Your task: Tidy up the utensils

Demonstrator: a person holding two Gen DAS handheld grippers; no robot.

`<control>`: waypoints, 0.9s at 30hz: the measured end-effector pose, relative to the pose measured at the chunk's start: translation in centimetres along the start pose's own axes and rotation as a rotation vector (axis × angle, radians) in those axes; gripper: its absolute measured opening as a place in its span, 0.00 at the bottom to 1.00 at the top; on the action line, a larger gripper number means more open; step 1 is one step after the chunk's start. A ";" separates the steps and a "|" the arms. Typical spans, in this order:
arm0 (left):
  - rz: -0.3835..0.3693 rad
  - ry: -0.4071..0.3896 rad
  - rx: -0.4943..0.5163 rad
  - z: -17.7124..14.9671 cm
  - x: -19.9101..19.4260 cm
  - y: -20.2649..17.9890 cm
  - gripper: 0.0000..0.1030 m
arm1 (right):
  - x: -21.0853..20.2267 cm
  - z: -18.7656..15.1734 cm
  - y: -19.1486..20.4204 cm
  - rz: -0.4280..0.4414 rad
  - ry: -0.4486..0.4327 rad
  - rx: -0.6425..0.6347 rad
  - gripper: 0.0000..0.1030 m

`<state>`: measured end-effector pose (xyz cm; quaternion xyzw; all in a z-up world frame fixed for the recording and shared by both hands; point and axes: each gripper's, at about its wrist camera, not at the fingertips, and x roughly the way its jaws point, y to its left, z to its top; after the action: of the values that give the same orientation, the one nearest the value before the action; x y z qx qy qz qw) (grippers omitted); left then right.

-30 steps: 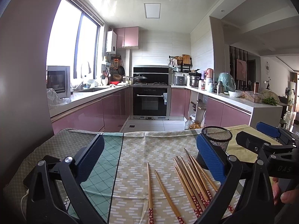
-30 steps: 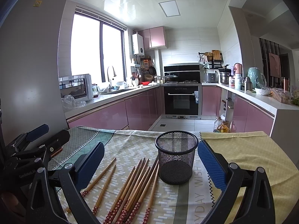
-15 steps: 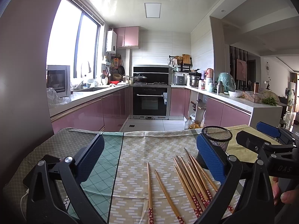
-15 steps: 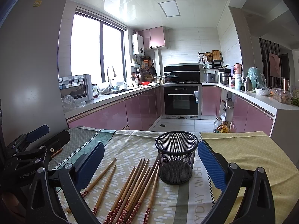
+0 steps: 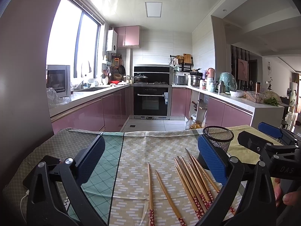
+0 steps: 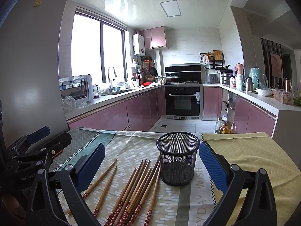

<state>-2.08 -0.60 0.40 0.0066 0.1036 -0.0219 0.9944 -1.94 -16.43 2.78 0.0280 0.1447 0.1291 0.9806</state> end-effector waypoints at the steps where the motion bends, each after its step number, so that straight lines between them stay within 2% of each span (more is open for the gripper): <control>1: 0.001 0.000 0.001 0.0 0.0 0.0 0.94 | 0.0 0.0 0.0 -0.001 0.001 0.000 0.94; 27: -0.001 0.003 -0.001 -0.1 0.0 0.0 0.94 | 0.3 0.0 0.3 0.005 0.003 0.000 0.94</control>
<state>-2.11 -0.55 0.36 0.0058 0.1052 -0.0222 0.9942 -1.77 -16.05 2.70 0.0283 0.1460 0.1315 0.9801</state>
